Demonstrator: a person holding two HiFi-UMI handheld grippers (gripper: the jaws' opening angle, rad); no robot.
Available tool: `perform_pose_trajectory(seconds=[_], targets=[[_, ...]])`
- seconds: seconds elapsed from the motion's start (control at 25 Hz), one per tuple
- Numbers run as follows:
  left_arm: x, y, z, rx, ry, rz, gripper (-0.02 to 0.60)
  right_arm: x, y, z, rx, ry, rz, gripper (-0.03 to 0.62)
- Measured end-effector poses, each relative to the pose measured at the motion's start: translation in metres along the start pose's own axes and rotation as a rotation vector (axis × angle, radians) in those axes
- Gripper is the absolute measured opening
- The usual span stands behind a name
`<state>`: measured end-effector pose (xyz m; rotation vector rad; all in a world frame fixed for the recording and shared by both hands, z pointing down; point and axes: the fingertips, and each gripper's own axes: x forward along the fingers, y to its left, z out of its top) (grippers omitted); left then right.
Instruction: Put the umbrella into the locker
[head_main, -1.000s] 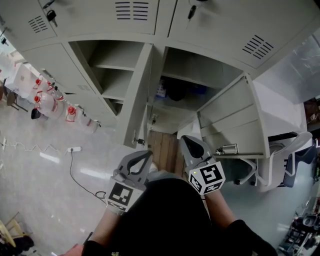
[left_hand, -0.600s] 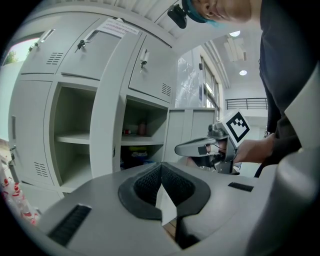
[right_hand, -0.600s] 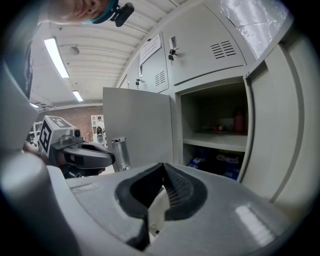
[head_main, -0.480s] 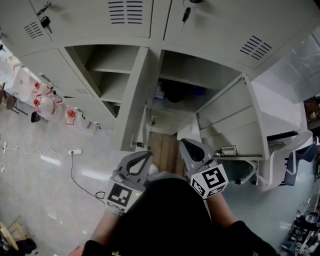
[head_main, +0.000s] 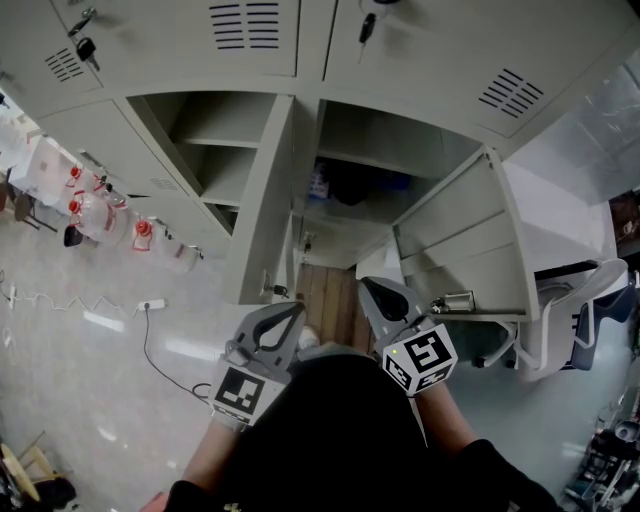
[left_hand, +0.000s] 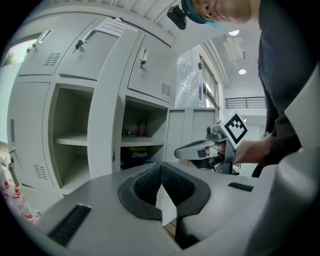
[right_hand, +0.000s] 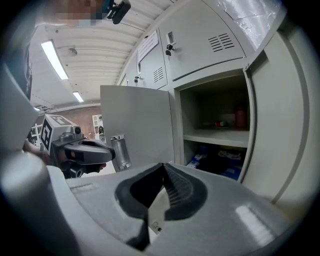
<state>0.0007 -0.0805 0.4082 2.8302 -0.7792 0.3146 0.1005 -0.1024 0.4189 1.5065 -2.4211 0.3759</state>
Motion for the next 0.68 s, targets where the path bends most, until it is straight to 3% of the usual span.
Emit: perform_pose_trajectory(seconds=[0.32,0.48,0.68], targets=[[0.002,-0.002,-0.003,0.055,0.004,-0.013,0.012,0.002,0.0,-0.005,-0.001,0.02,0.008,-0.003],[0.0,-0.003,0.002,-0.023,0.008,0.012,0.012,0.001,0.0,-0.007,-0.001,0.024,0.005,-0.003],[-0.003,-0.005,0.0,-0.026,0.011,0.008,0.012,0.0,0.003,-0.012,0.006,0.034,0.001,-0.003]])
